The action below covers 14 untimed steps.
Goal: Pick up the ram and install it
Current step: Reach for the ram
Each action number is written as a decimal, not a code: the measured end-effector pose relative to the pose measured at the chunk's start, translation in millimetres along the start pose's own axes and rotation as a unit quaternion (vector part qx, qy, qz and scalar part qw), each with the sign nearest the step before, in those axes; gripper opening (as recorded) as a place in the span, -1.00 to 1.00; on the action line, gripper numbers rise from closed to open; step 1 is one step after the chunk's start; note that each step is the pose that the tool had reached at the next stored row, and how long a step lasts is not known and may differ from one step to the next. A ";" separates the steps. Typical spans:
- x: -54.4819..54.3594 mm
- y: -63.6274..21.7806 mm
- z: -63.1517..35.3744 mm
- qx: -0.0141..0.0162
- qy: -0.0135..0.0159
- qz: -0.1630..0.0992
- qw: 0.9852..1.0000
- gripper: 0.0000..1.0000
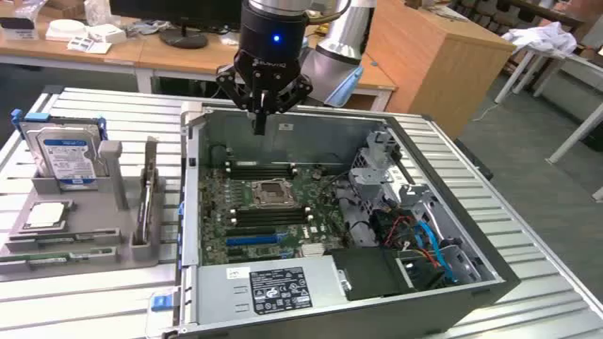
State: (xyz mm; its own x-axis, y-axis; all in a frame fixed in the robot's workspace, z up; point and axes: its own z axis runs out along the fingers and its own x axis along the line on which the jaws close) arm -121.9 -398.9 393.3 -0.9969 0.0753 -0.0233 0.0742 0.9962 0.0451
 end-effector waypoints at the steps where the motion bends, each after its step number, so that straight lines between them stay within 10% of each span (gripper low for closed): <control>1: 0.0 0.0 0.0 0.000 0.000 0.000 1.000 -0.79; 14: 1.2 -0.1 0.1 0.000 0.000 0.000 1.000 -0.79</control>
State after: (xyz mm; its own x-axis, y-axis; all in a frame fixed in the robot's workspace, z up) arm -123.1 -398.8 393.2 -0.9969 0.0754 -0.0234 0.0743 0.9962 0.0453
